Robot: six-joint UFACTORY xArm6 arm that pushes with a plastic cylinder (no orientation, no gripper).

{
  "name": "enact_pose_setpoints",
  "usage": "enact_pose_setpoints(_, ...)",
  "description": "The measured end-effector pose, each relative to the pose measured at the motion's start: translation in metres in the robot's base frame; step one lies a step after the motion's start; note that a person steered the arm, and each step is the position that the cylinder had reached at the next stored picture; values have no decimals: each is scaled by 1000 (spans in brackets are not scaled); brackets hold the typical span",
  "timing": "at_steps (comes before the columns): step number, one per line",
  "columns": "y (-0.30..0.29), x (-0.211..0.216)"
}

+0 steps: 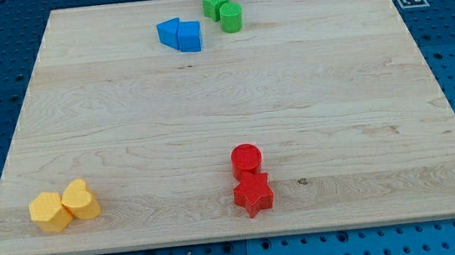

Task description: Slide the green blocks slightly towards the center

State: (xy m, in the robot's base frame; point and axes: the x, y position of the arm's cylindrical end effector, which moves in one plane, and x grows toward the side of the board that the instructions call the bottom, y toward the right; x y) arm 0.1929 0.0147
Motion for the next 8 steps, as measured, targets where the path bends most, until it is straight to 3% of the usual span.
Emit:
enact_pose_setpoints(2, 22, 28)
enact_pose_setpoints(4, 25, 1)
enact_pose_setpoints(8, -19, 5)
